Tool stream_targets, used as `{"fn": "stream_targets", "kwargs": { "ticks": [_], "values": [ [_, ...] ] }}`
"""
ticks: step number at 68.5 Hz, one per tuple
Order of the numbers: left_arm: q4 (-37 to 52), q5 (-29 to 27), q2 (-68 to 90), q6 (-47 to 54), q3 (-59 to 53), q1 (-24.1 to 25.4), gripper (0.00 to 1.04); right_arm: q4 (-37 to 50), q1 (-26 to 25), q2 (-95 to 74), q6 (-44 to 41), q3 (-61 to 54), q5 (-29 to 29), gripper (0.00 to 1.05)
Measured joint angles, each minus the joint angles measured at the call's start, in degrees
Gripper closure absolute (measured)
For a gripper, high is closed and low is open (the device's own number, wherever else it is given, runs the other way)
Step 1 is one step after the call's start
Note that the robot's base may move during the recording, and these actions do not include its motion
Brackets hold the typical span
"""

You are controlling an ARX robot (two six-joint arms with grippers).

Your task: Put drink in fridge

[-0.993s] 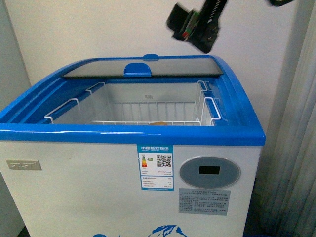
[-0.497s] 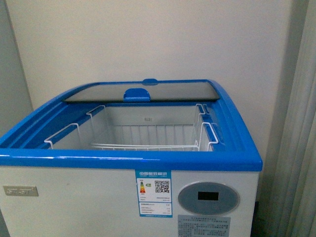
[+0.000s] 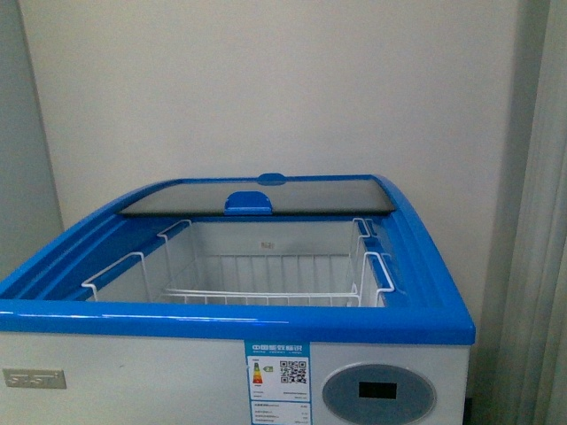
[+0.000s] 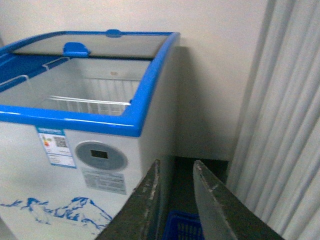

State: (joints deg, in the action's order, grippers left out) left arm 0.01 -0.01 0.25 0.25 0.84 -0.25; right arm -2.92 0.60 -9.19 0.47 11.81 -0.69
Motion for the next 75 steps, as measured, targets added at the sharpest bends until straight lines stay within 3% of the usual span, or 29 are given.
{"fn": "stream_targets", "kwargs": {
  "ticks": [3, 75],
  "values": [
    [0.0, 0.0, 0.0, 0.0, 0.0, 0.0, 1.02, 0.3, -0.2, 0.6, -0.2, -1.0, 0.4, 1.03],
    [0.0, 0.0, 0.0, 0.0, 0.0, 0.0, 1.02, 2.8, -0.5, 8.9, -0.3, -10.9, 0.7, 0.99]
  ]
}}
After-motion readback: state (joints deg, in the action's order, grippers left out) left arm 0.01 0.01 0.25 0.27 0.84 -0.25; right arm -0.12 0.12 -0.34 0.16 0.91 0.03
